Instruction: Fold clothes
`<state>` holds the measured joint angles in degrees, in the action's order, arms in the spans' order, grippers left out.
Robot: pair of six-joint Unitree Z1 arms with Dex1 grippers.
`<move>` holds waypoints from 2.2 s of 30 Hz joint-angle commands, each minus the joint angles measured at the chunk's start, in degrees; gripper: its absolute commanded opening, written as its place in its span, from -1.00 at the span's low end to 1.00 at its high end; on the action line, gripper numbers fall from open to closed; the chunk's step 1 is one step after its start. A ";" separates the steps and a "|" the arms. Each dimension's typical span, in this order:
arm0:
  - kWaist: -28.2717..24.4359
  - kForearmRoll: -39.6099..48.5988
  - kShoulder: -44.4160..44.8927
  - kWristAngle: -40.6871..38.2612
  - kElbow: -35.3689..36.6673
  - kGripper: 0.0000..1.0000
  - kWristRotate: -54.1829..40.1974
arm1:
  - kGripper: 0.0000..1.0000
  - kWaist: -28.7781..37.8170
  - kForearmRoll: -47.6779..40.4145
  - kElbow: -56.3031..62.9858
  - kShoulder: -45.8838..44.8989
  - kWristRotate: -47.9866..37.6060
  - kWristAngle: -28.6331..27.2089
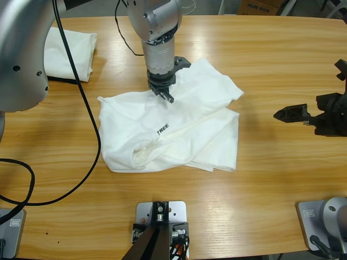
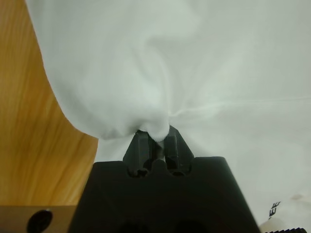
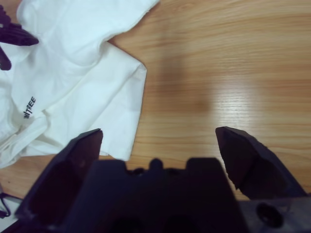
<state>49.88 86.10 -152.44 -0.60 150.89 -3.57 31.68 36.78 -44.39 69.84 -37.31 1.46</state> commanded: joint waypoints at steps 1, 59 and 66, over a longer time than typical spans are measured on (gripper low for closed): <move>-1.03 3.35 -4.16 -1.16 11.85 -1.00 2.60 | 0.89 -0.48 -0.82 2.59 -1.73 0.57 0.75; -7.43 8.75 1.89 -5.02 26.38 -1.00 12.89 | 0.50 2.30 -28.29 7.32 27.26 -7.83 10.19; -7.43 8.82 1.89 -4.95 26.30 -1.00 12.89 | -0.05 3.30 -31.12 8.22 28.73 -9.08 12.65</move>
<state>41.99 86.11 -147.31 -4.80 150.89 9.29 33.95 7.79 -38.80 97.66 -45.12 12.27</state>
